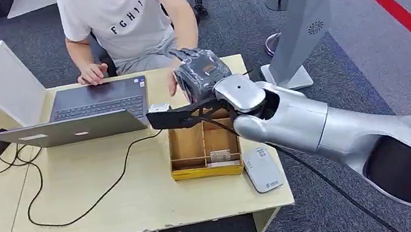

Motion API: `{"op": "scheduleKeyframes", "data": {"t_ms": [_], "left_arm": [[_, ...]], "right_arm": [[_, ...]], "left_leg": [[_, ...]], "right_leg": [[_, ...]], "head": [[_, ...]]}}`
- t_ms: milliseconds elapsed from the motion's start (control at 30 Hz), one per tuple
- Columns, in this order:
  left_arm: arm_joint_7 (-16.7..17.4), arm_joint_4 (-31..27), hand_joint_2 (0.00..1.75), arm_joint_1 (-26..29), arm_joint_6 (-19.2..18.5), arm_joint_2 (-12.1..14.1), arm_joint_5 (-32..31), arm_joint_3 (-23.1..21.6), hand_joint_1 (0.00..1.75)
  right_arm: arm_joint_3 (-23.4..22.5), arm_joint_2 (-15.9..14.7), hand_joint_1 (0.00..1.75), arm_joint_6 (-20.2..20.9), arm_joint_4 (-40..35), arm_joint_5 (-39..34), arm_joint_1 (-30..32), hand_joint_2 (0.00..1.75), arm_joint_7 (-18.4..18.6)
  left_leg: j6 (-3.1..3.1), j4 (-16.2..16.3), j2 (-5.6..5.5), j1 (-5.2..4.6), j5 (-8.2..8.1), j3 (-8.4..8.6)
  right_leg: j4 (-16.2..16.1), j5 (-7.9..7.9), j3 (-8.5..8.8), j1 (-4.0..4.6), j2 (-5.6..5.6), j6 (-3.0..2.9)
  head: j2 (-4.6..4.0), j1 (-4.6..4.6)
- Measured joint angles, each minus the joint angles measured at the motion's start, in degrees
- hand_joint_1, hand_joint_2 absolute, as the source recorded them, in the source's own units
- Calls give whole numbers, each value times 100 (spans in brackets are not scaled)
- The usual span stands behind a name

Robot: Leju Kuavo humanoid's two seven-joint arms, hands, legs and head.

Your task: Pass the card to the sensor for recognition and then transmit it.

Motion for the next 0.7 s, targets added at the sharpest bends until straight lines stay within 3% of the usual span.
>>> {"op": "scheduleKeyframes", "data": {"t_ms": [67,100,133,200,300,700], "left_arm": [[0,0,0,0,0,0,-2,0,0],[0,0,0,0,-2,0,-2,0,0],[0,0,0,0,-2,0,-2,0,0],[-4,0,0,0,-2,0,-4,0,0],[-20,0,0,0,-2,0,-4,0,0],[42,0,0,3,50,0,116,0,0]], "right_arm": [[33,2,175,-4,57,0,1,175,2],[33,2,0,-4,76,0,0,175,4],[35,2,0,-7,100,0,0,0,4],[61,7,0,-65,120,57,1,0,-15],[76,17,0,-592,140,205,29,0,-334],[168,162,0,-711,135,313,38,0,-149]], "left_leg": [[0,0,0,0,0,0],[0,0,0,0,0,0],[0,0,0,0,0,0],[0,0,0,0,0,0],[0,0,1,0,0,0],[-1,0,1,0,1,2]], "right_leg": [[0,0,0,0,0,0],[0,0,0,0,-1,0],[0,0,0,0,-1,0],[0,0,0,0,1,0],[0,0,-1,-1,2,0],[0,0,0,0,0,0]], "head": [[0,-2],[0,-2],[0,-2],[0,-2],[0,-2],[0,-2]]}}
